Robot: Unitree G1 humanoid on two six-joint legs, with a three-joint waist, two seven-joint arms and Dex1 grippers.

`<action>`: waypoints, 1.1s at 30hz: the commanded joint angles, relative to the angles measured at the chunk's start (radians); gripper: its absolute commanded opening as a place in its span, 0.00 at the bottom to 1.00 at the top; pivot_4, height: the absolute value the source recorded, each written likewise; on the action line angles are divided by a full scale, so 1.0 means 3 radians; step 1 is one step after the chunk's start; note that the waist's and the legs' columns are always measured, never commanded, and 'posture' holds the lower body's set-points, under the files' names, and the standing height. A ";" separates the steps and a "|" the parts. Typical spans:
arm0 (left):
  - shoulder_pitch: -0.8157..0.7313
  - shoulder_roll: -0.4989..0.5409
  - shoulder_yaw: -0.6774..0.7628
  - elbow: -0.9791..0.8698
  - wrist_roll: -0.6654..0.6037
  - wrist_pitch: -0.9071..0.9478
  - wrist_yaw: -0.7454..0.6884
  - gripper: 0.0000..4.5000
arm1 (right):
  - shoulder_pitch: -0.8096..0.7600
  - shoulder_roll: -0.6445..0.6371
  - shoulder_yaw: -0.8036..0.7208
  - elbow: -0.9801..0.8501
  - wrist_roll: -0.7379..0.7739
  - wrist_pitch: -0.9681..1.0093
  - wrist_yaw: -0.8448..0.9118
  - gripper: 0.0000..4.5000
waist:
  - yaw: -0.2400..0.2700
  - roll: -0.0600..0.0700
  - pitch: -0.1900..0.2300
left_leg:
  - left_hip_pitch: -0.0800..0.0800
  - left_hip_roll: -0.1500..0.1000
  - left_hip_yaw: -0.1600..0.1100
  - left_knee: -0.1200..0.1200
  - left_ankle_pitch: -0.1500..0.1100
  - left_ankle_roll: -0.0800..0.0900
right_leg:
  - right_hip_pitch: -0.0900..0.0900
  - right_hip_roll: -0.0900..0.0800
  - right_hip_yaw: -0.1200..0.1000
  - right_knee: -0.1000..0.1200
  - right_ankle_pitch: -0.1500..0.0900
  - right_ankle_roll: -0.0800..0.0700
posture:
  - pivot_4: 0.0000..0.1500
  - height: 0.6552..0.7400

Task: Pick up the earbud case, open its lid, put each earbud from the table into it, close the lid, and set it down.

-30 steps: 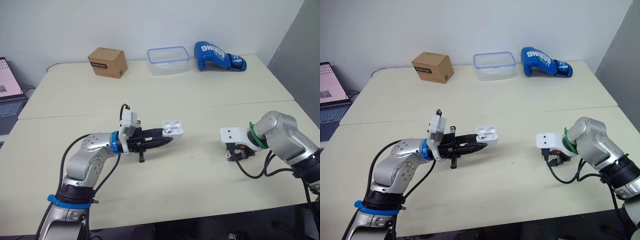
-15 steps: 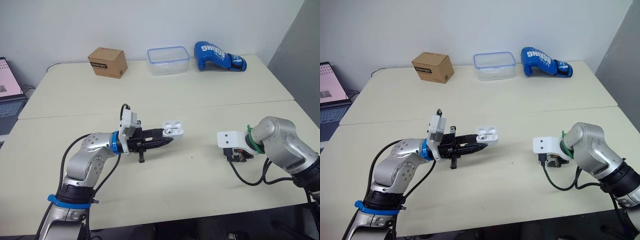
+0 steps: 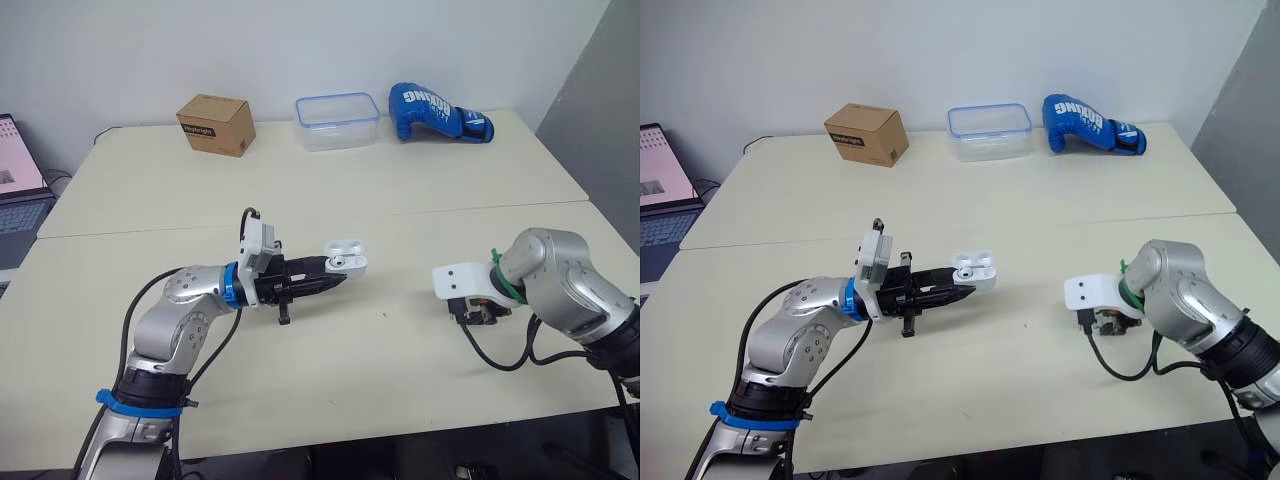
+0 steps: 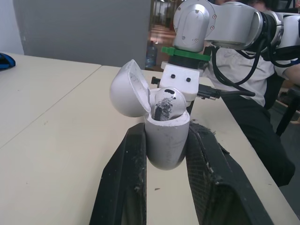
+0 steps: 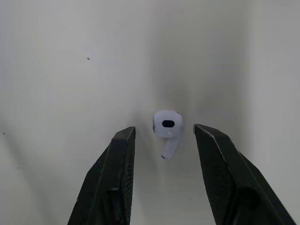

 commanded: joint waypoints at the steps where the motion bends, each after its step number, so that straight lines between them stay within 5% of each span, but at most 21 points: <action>1: -0.0001 -0.0020 0.0023 -0.0157 -0.0029 -0.0047 0.0028 0.18 | -0.0057 0.0017 0.0010 -0.0047 -0.0081 0.0045 0.0043 0.45 | 0.0000 0.0000 0.0000 | 0.0000 0.0000 0.0000 0.0000 0.0000 0.0000 | 0.0000 0.0000 0.0000 0.0000 0.0000 0.0000 | 1.00 0.89; 31: 0.0030 -0.0014 0.0021 -0.0099 -0.0002 -0.0095 -0.0020 0.18 | -0.0109 0.0186 0.0138 -0.0093 -0.0193 0.0472 0.0058 0.45 | -0.0002 0.0000 0.0000 | 0.0001 0.0001 0.0000 0.0000 0.0000 0.0000 | 0.0000 0.0000 0.0000 0.0001 0.0000 0.0000 | 1.00 0.89; 33: 0.0029 -0.0013 0.0016 -0.0101 -0.0003 -0.0098 -0.0016 0.18 | -0.0111 0.0195 0.0144 -0.0099 -0.0199 0.0506 0.0057 0.37 | -0.0002 0.0000 0.0000 | 0.0001 0.0001 0.0000 0.0000 0.0000 0.0000 | 0.0000 0.0000 0.0000 0.0001 0.0000 0.0000 | 1.00 0.89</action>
